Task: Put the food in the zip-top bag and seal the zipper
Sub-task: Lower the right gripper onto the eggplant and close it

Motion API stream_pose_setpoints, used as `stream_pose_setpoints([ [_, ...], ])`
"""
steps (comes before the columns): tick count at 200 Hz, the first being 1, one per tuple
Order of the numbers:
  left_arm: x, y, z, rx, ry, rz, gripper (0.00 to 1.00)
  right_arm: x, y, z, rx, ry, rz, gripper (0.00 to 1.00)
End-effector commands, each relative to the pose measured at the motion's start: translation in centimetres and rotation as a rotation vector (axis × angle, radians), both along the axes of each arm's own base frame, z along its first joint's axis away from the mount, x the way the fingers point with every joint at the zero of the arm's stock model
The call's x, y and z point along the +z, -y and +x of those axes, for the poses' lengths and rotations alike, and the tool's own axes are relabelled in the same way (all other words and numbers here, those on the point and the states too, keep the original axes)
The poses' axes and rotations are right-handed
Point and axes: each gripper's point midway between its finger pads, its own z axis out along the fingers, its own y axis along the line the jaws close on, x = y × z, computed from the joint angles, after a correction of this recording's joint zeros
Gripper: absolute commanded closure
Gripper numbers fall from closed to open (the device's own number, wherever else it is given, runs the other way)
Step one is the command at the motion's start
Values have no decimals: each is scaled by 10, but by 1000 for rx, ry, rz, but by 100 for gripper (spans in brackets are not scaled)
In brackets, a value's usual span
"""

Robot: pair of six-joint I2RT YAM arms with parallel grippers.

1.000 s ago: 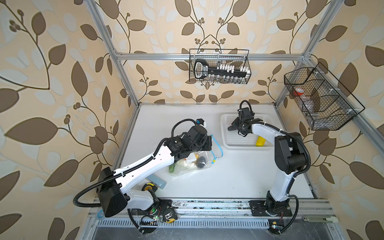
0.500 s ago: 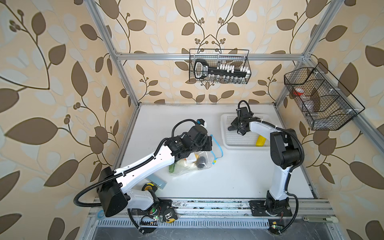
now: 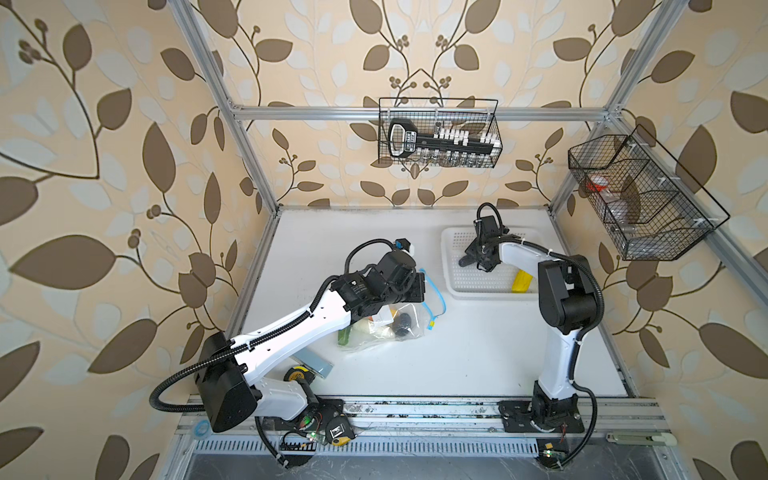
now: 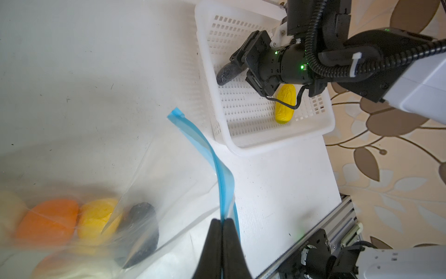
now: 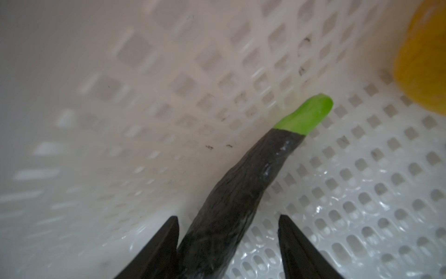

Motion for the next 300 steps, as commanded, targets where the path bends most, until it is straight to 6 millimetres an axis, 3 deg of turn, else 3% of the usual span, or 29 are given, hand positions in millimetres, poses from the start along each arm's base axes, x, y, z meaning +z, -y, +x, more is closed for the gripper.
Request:
stream_pose_setpoints([
  [1, 17, 6, 2, -18, 30, -38, 100, -4, 3, 5, -7, -12, -18, 36],
  [108, 16, 9, 2, -19, 22, -40, 100, -5, -1, -1, 8, 24, 38, 64],
  [143, 14, 7, 1, -13, 16, -38, 100, 0, -3, -6, 8, 44, 67, 67],
  [195, 14, 8, 1, -10, 9, -49, 100, 30, 1, -8, 9, 135, 104, 71],
  [202, 14, 8, 1, -8, 9, -51, 100, 24, 2, -16, 7, 117, 103, 71],
  [242, 13, 8, 2, -3, 6, -50, 100, 42, 3, -25, 9, 153, 124, 72],
  [300, 18, 4, 3, 17, 18, -55, 100, 80, -4, -47, 35, 235, 157, 73],
])
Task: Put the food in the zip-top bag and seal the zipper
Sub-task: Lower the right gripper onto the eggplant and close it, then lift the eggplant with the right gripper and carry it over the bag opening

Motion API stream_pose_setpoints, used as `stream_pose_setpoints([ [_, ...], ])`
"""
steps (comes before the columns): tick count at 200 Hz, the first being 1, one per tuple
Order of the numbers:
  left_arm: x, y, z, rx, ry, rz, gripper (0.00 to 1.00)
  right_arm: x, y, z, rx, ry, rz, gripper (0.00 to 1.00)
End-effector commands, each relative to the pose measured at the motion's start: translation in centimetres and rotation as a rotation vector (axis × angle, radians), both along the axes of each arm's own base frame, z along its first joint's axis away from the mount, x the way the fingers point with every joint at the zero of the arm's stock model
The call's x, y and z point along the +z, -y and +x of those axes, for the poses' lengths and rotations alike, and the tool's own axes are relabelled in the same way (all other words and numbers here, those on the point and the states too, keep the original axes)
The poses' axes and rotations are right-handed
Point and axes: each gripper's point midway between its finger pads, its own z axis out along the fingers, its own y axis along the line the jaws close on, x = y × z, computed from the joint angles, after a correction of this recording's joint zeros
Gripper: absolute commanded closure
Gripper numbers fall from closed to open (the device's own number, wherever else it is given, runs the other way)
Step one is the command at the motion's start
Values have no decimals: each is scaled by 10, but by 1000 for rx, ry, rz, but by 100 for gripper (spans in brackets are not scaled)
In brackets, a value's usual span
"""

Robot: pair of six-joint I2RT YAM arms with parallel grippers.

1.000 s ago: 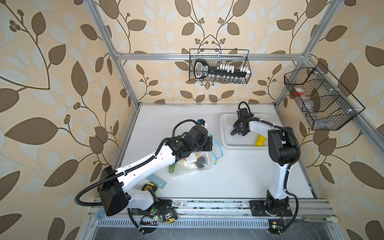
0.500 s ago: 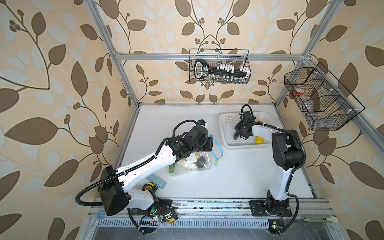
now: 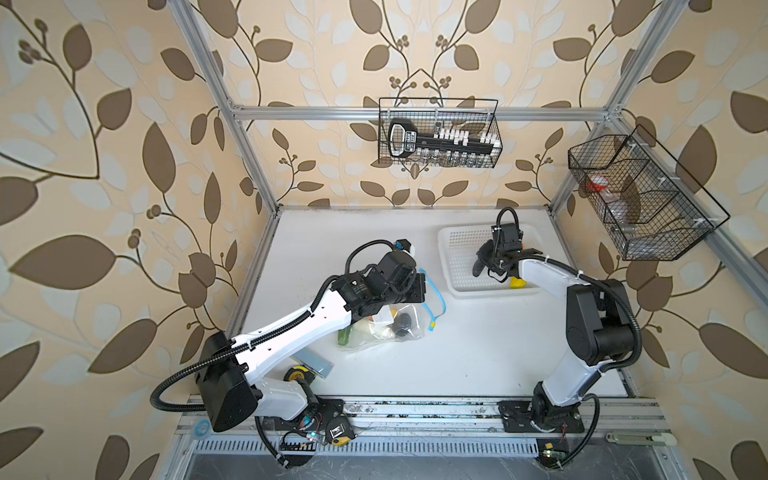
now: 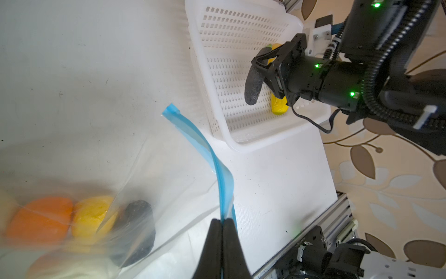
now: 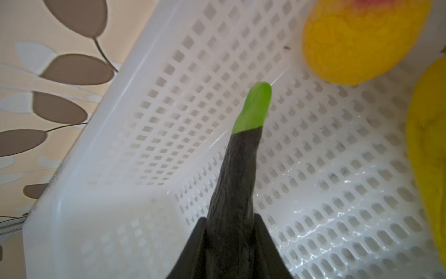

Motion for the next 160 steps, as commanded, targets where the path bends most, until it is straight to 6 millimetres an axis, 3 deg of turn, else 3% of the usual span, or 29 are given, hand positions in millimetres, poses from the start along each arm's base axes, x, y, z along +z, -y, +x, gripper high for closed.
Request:
stream_pose_setpoints([
  [1, 20, 2, 5, 24, 35, -44, 100, 20, -6, -8, 5, 49, 28, 73],
  [64, 26, 0, 7, 42, 42, -52, 100, 59, -26, -41, 73, 141, 45, 73],
  [160, 32, -1, 9, 58, 55, -63, 100, 98, -90, -93, 267, 298, 63, 73],
])
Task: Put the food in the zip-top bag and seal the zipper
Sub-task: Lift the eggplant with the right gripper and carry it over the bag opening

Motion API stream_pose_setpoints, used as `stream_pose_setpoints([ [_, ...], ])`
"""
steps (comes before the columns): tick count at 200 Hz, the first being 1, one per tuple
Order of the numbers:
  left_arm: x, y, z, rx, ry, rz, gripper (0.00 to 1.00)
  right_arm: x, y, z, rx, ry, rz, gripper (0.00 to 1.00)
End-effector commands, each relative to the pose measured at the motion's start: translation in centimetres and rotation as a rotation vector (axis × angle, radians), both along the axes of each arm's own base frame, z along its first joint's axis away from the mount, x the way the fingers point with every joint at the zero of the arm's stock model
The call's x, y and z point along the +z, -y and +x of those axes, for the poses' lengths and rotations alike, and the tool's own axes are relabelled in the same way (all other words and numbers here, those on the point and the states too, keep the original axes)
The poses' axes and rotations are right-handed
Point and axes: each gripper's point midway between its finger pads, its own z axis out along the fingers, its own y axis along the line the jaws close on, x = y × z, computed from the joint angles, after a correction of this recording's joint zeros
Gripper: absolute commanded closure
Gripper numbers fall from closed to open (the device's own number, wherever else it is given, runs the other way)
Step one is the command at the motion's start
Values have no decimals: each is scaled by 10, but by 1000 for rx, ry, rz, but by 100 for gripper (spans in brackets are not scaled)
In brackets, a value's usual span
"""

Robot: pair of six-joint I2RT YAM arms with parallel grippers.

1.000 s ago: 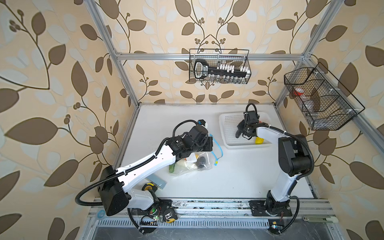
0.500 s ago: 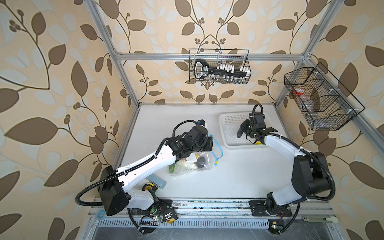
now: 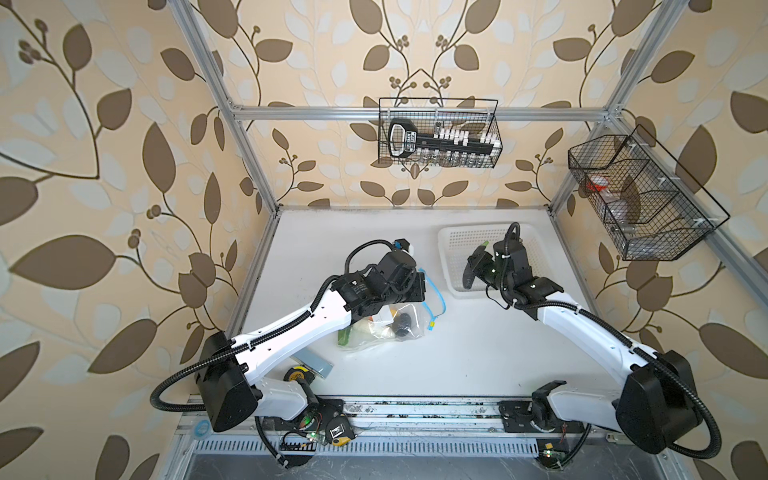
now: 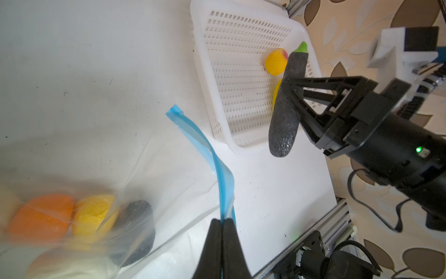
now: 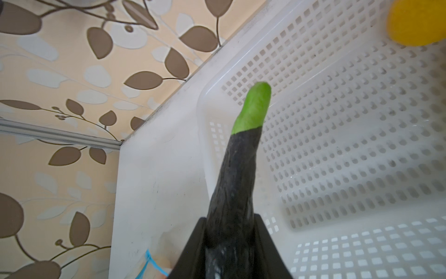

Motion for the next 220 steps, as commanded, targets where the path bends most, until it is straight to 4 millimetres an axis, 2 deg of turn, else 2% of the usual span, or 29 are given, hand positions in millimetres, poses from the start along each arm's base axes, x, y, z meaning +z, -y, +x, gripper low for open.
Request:
stream_pose_setpoints([
  [1, 31, 1, 6, 27, 57, -56, 100, 9, -9, -7, 20, 50, -4, 73],
  [60, 35, -5, 6, 43, 71, -53, 100, 17, -52, -22, 126, 127, -10, 73],
  [99, 37, -7, 5, 47, 74, -55, 100, 17, -72, -29, 176, 149, -4, 73],
  [165, 39, -9, 4, 51, 80, -53, 100, 6, -91, -38, 237, 148, -5, 73],
  [220, 40, -9, 5, 52, 84, -54, 100, 0, -98, -42, 251, 171, -2, 73],
])
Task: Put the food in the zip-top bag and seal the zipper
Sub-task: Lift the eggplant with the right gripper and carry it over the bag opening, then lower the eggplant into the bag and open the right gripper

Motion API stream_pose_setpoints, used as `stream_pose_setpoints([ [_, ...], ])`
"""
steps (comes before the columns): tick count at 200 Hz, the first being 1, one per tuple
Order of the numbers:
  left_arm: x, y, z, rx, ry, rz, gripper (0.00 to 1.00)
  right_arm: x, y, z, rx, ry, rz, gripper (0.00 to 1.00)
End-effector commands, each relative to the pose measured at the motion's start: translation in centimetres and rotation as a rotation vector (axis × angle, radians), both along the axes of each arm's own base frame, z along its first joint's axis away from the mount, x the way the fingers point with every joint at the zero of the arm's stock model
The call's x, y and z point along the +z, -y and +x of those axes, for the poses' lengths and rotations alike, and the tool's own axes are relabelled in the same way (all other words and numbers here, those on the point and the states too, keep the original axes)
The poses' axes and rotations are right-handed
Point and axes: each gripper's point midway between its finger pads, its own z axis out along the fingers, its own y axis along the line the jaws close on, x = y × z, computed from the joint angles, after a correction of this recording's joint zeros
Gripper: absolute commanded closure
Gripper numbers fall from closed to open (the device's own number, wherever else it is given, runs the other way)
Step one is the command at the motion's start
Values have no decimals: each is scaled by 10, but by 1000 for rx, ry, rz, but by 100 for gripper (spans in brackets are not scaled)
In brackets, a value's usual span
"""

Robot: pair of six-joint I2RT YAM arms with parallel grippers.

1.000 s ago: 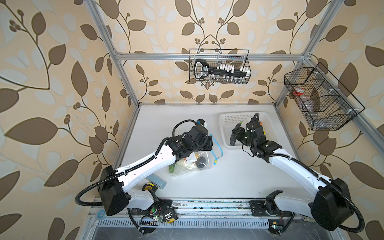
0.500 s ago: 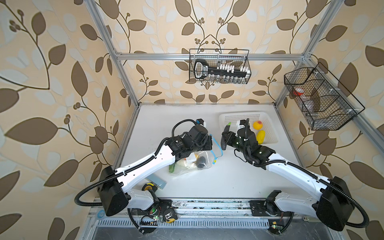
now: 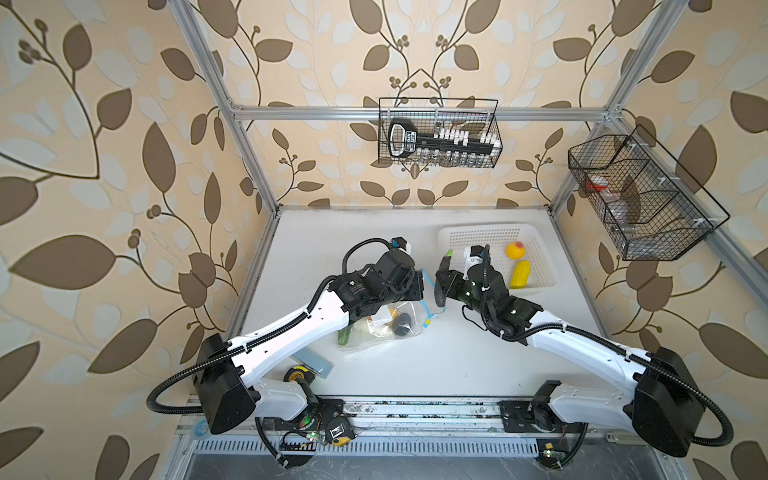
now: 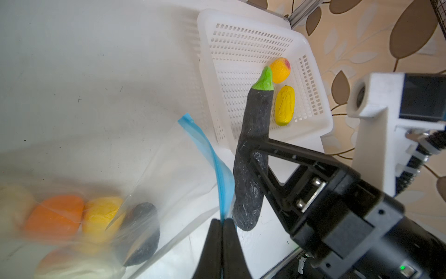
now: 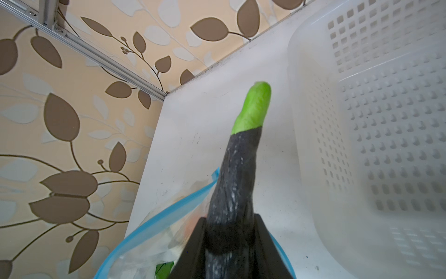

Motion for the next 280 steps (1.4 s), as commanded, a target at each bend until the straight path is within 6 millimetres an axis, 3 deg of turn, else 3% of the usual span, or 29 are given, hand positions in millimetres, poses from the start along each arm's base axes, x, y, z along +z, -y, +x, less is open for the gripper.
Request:
stream_pose_setpoints([
  [1, 36, -2, 3, 26, 66, -62, 100, -3, -2, 0, -3, 25, 0, 74],
  [140, 33, 3, 7, 23, 60, -60, 100, -14, -24, -24, 80, 45, 19, 74],
  [189, 33, 5, 7, 21, 55, -70, 100, -19, -24, -26, 79, 35, 12, 74],
  [280, 31, 4, 5, 28, 45, -83, 100, -33, -46, -34, 181, 38, -10, 74],
])
